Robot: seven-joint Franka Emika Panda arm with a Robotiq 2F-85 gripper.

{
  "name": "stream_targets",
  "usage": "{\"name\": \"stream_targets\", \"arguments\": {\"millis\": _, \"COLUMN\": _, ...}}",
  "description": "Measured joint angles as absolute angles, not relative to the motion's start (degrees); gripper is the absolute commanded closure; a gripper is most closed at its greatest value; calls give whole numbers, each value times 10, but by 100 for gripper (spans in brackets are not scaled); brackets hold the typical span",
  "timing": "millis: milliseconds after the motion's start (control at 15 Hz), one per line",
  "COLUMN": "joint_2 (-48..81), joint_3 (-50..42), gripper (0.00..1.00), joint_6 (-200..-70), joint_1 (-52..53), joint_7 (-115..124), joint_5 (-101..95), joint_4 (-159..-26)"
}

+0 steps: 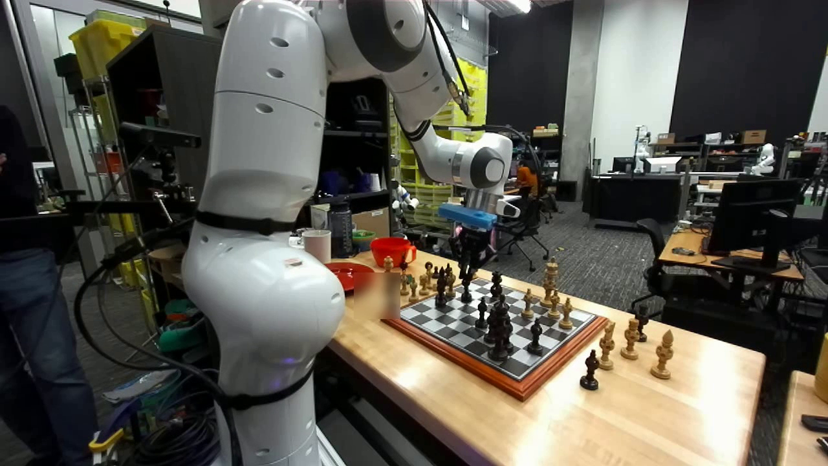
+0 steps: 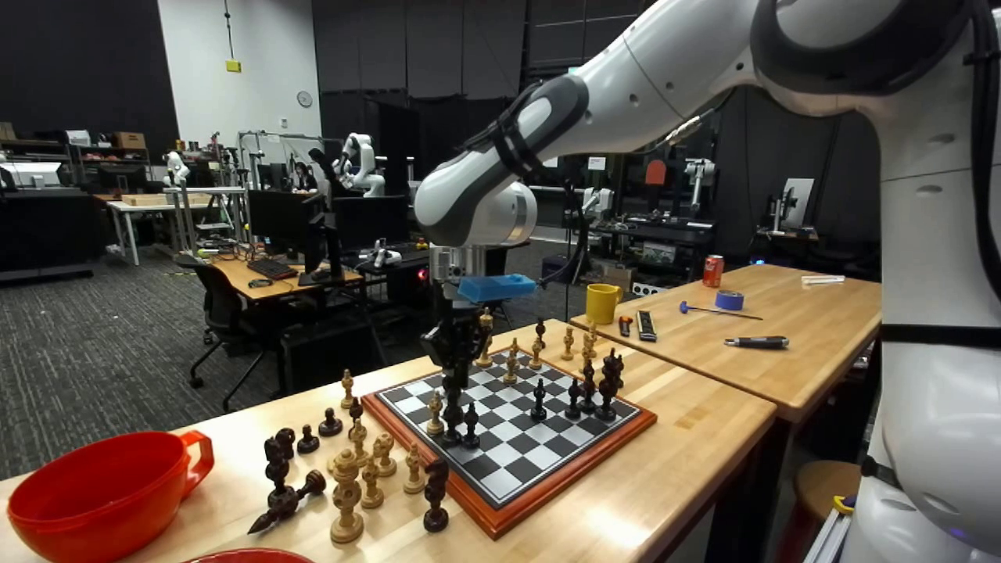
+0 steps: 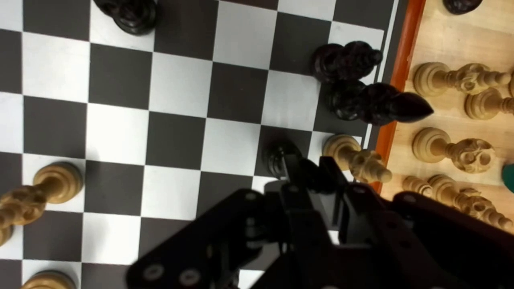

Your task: Move the black chess piece one space backwards

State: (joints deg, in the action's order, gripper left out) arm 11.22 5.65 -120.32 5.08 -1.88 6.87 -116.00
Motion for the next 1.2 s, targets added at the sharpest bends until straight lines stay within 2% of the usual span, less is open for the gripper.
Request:
{"name": "stream_targets", "arguments": {"millis": 333, "joint_2": 112, "joint_3": 56, "gripper": 21, "joint_6": -1203, "joint_1": 49, "joint_7": -19, "joint_5": 69, "joint_4": -1157}}
{"name": "stream_targets", "arguments": {"millis": 467, "joint_2": 112, "joint_3": 55, "gripper": 25, "joint_6": -1203, "joint_1": 47, "joint_7": -19, "joint_5": 69, "joint_4": -1155}}
{"name": "stream_targets", "arguments": {"millis": 667, "joint_2": 110, "joint_3": 54, "gripper": 37, "joint_6": -1205, "joint_1": 44, "joint_7": -19, "joint_5": 69, "joint_4": -1152}}
{"name": "stream_targets", "arguments": {"millis": 733, "joint_2": 107, "joint_3": 54, "gripper": 30, "joint_6": -1205, "joint_1": 43, "joint_7": -19, "joint_5": 69, "joint_4": -1151}}
{"name": "stream_targets", "arguments": {"millis": 800, "joint_2": 104, "joint_3": 54, "gripper": 16, "joint_6": -1206, "joint_1": 41, "joint_7": -19, "joint_5": 69, "joint_4": -1151}}
{"name": "stream_targets", "arguments": {"millis": 867, "joint_2": 99, "joint_3": 53, "gripper": 10, "joint_6": -1206, "joint_1": 41, "joint_7": -19, "joint_5": 69, "joint_4": -1151}}
{"name": "stream_targets", "arguments": {"millis": 1000, "joint_2": 80, "joint_3": 51, "gripper": 1, "joint_6": -1205, "joint_1": 38, "joint_7": -19, "joint_5": 68, "joint_4": -1155}}
{"name": "stream_targets", "arguments": {"millis": 1200, "joint_2": 22, "joint_3": 46, "gripper": 0, "joint_6": -1199, "joint_1": 34, "joint_7": -20, "joint_5": 62, "joint_4": -1189}}
